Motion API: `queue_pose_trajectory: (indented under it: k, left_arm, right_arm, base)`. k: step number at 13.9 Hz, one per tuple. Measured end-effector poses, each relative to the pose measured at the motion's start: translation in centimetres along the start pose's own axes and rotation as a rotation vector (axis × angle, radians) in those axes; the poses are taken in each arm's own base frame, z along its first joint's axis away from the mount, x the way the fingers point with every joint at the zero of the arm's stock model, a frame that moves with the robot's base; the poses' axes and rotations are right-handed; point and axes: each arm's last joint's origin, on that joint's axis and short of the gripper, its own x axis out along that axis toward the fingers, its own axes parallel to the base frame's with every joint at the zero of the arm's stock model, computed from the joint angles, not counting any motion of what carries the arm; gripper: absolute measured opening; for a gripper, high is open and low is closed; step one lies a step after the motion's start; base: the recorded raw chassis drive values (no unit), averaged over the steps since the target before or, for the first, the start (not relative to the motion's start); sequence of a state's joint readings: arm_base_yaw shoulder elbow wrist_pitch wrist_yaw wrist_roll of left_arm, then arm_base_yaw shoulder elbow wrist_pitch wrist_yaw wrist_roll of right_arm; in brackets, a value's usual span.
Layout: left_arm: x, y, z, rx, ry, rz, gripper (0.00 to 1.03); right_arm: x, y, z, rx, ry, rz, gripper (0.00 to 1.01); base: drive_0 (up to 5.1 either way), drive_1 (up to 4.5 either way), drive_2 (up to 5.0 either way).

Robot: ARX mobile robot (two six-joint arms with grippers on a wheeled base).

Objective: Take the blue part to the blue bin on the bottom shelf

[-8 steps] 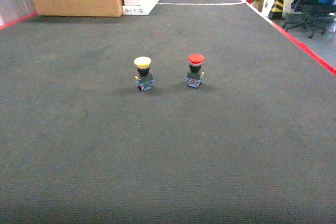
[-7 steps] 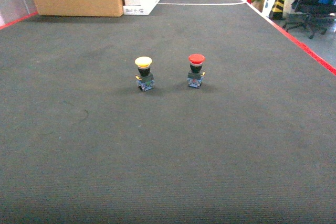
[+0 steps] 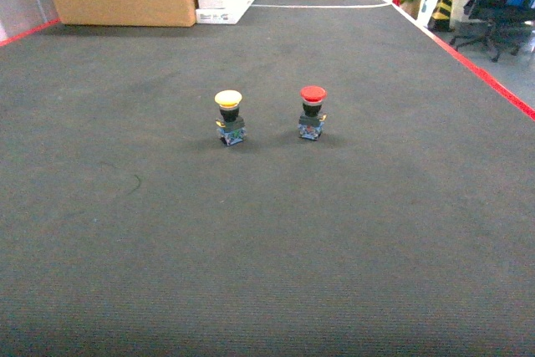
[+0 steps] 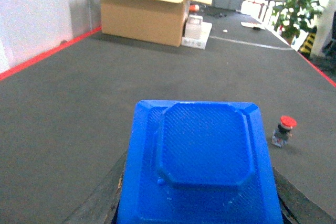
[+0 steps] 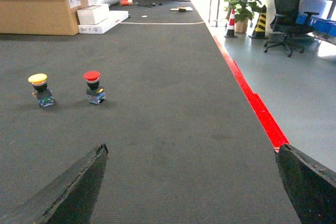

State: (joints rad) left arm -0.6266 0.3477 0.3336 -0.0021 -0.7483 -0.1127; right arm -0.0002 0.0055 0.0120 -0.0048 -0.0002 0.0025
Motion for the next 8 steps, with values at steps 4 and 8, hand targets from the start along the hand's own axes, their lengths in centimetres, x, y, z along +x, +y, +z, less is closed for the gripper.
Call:
queue_pose_trajectory:
  k: [4,8]
  left_arm:
    - [0.00,-0.04,-0.17,-0.013,0.010,0.000,0.44]
    - [0.01,-0.05,-0.18,-0.014,0.011,0.000,0.44]
  right_arm:
    - [0.00,0.00,0.00,0.000,0.000,0.000,0.98]
    - [0.00,0.00,-0.01,0.000,0.001,0.000,0.98]
  base:
    - [0.0,0.00,0.0]
    - [0.0,-2.01,2.1]
